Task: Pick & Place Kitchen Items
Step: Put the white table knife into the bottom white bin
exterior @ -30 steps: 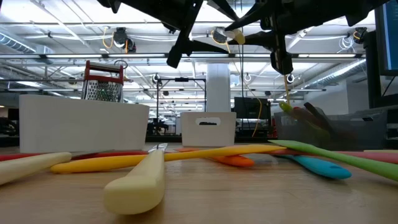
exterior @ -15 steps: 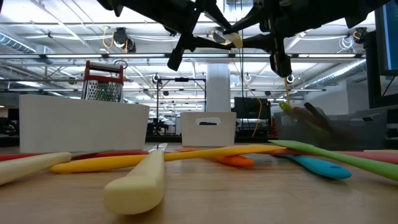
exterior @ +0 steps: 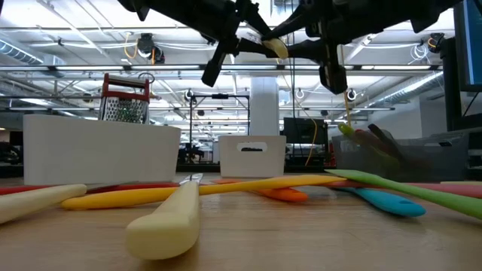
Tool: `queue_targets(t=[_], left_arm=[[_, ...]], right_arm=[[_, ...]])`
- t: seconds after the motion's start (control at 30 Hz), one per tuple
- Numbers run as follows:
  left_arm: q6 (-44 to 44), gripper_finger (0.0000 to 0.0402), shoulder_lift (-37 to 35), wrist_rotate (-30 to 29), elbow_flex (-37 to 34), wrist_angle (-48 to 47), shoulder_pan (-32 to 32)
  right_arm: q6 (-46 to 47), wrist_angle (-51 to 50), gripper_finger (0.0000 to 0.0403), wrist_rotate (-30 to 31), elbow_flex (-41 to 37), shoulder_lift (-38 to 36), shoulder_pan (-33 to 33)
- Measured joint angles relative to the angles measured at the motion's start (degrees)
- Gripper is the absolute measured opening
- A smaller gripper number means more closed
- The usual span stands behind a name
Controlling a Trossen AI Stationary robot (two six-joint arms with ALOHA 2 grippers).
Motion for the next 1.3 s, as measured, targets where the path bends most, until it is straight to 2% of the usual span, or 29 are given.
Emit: queue_targets(t=[0.13,0.27,0.5,0.77,0.93,1.13,1.3], left_arm=[[0.0,0.0022,0.0,0.61,0.02,-1.15,-0.14],[1.83,0.0017,-0.11,2.1,0.02,-2.07,-0.33],[1.04,0.0017,-0.44,2.95,-0.08,-8.82,-0.35],[-0.24,0.0017,-3.89,5.69,-0.09,-16.45,-0.1],[-1.22,0.0017,-9.58,5.9,0.07,-26.7,0.34],[-4.99,0.0017,-16.73,6.15,-0.08,-46.1,0.84],[-7.84,0.0017,-19.95,8.21,-0.15,-57.9,1.57]], right_arm=[[-0.02,0.1,0.0077,-0.67,0.02,0.0,-0.05],[0.22,0.48,0.0102,-0.89,0.02,-0.01,-0.09],[0.27,0.62,0.0138,-6.32,0.08,-0.11,-0.02],[-0.16,-0.84,0.0147,-12.66,0.09,-0.13,0.01],[-1.88,-1.86,0.0148,-15.88,-0.09,-0.13,0.17],[-1.88,-2.01,0.0145,-15.92,-1.34,-0.09,0.39],[-1.94,-1.94,0.0145,-15.9,-1.77,-0.09,0.39]])
